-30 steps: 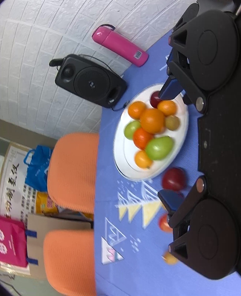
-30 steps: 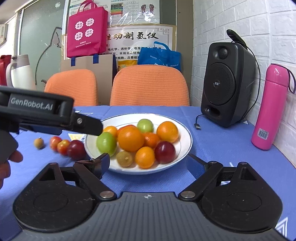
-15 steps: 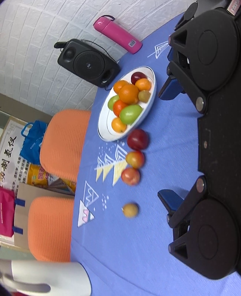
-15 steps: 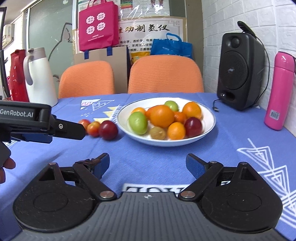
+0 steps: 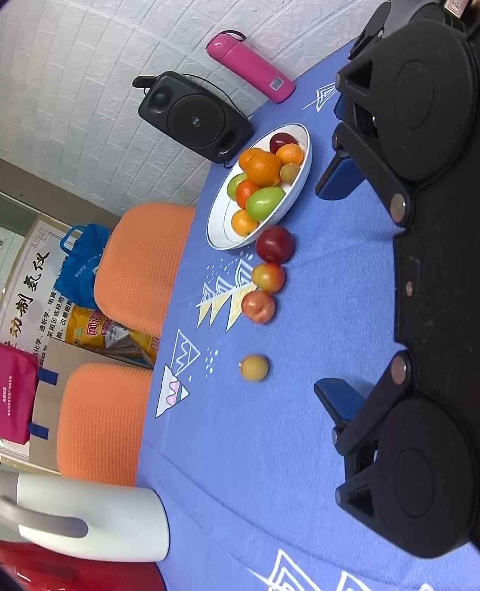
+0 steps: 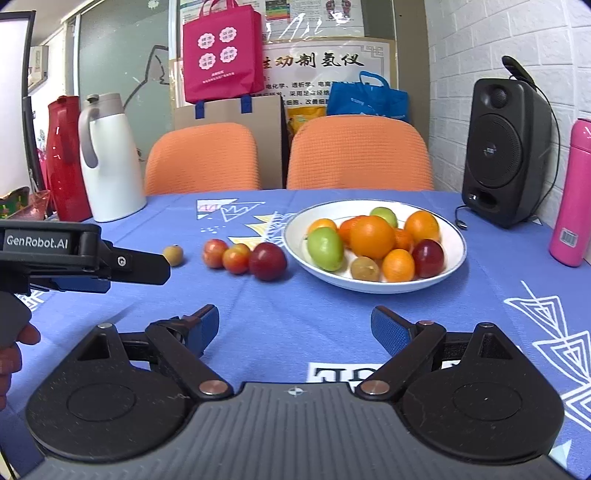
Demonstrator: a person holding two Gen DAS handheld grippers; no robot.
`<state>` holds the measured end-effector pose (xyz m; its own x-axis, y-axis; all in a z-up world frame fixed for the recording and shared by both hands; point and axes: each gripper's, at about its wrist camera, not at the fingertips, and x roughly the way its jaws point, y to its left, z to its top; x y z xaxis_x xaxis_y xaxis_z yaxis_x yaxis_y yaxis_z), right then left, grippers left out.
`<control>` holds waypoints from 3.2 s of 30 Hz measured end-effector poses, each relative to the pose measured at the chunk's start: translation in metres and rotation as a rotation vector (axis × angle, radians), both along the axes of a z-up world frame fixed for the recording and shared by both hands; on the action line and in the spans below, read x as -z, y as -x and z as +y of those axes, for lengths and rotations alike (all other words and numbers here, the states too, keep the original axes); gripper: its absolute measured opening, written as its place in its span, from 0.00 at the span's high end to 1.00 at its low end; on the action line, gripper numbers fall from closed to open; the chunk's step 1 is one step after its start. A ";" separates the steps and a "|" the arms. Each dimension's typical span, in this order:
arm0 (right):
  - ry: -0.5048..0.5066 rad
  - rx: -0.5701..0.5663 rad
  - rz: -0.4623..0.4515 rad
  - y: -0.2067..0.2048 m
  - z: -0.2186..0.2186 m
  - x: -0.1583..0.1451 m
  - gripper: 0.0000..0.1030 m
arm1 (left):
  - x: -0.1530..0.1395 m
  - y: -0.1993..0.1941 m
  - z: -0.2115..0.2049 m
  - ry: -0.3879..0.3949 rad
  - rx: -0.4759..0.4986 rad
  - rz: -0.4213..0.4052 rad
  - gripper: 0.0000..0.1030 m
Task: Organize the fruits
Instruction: 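Withdraw both open tools from the plate toward the remaining fruits, then grasp the small brown fruit with the left tool while the right tool grasps a red apple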
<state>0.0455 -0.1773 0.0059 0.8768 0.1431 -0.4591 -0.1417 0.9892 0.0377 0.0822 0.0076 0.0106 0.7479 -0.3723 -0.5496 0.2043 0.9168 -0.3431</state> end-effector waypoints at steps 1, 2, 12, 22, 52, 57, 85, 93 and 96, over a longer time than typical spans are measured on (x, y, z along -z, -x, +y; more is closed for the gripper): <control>0.002 -0.004 0.001 0.000 0.002 0.000 0.00 | 0.000 0.000 0.003 -0.002 -0.002 0.001 0.00; 0.002 -0.007 0.001 0.000 0.004 -0.001 0.00 | 0.001 0.001 0.006 -0.003 -0.006 0.000 0.00; -0.026 -0.041 0.001 -0.005 0.022 -0.002 0.00 | -0.004 -0.009 0.025 -0.038 0.015 -0.015 0.00; 0.000 -0.099 0.010 -0.014 0.042 -0.003 0.00 | -0.005 -0.052 0.038 -0.037 0.000 -0.012 0.00; 0.150 -0.266 -0.038 -0.079 0.078 -0.005 0.24 | 0.022 -0.106 0.042 0.024 0.026 0.086 0.00; 0.196 -0.269 -0.041 -0.089 0.084 -0.003 0.25 | 0.024 -0.104 0.036 -0.013 0.060 0.081 0.00; 0.428 -0.360 -0.028 -0.110 0.105 0.020 0.47 | 0.027 -0.107 0.039 -0.013 0.077 0.077 0.00; 0.385 -0.322 -0.051 -0.092 0.096 0.012 0.47 | 0.027 -0.107 0.038 -0.019 0.075 0.075 0.00; 0.352 -0.300 -0.064 -0.081 0.090 0.008 0.47 | 0.027 -0.108 0.034 -0.031 0.077 0.073 0.00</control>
<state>0.1263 -0.0874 -0.0024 0.8485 0.2399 -0.4718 -0.4147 0.8552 -0.3110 0.1899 0.0411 -0.0165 0.6755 -0.4093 -0.6133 0.2501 0.9096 -0.3317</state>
